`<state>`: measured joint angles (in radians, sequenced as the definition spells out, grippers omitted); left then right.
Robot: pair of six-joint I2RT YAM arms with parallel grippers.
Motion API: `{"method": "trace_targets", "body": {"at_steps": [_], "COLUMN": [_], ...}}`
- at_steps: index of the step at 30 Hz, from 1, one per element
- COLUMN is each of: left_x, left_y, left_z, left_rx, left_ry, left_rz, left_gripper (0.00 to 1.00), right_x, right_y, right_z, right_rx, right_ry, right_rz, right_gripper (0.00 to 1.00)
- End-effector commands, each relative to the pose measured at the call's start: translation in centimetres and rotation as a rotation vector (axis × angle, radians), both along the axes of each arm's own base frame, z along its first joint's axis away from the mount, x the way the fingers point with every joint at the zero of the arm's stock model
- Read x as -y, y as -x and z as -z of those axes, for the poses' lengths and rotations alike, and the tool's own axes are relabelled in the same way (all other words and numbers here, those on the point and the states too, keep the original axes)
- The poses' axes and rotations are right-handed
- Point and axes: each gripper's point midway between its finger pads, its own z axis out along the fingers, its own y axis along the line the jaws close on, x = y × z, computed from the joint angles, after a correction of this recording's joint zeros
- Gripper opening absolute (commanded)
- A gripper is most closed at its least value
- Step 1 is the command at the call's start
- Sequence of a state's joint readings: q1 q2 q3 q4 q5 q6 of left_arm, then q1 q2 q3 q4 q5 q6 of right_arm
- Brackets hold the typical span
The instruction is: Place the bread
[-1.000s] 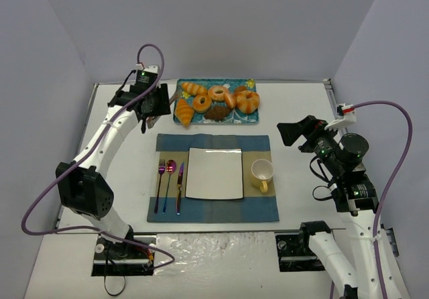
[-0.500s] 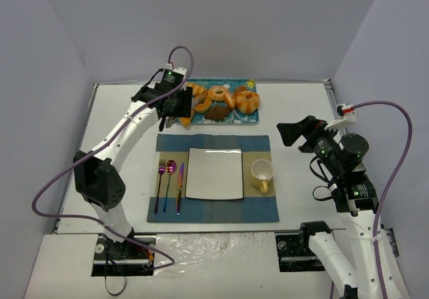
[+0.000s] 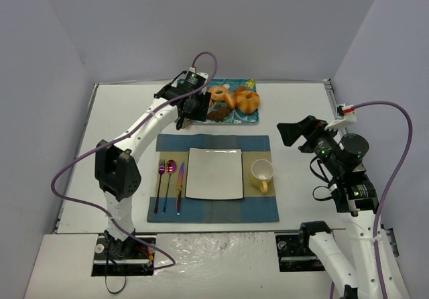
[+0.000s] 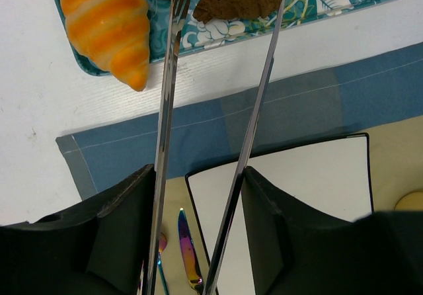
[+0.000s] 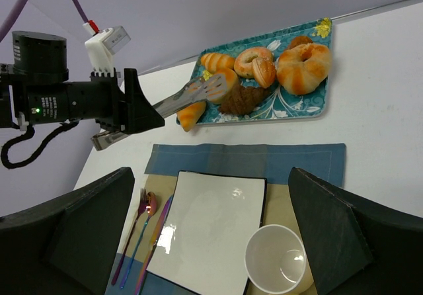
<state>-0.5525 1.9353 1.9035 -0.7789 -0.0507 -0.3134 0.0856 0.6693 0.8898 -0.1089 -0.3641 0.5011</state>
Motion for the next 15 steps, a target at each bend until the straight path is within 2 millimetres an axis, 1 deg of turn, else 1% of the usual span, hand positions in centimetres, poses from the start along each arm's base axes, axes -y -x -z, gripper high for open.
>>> {"method": "trace_targets", "body": {"at_steps": [1, 9, 15], "left_x": [1.0, 1.2, 1.5], "left_y": [-0.9, -1.8, -1.9], "left_z": [-2.6, -1.7, -1.7], "left_rx": [0.091, 0.133, 0.153], "left_ry": [-0.038, -0.202, -0.260], "left_rz": [0.019, 0.027, 0.035], "left_gripper": [0.48, 0.48, 0.48], "right_x": [-0.3, -0.4, -0.4], "right_y": [-0.4, -0.3, -0.3], "right_z": [-2.7, -3.0, -2.8], "right_rx": [0.099, 0.108, 0.103], "right_ry": [-0.016, -0.013, -0.015], "right_rz": [-0.017, -0.019, -0.019], "right_gripper": [1.00, 1.00, 1.00]}}
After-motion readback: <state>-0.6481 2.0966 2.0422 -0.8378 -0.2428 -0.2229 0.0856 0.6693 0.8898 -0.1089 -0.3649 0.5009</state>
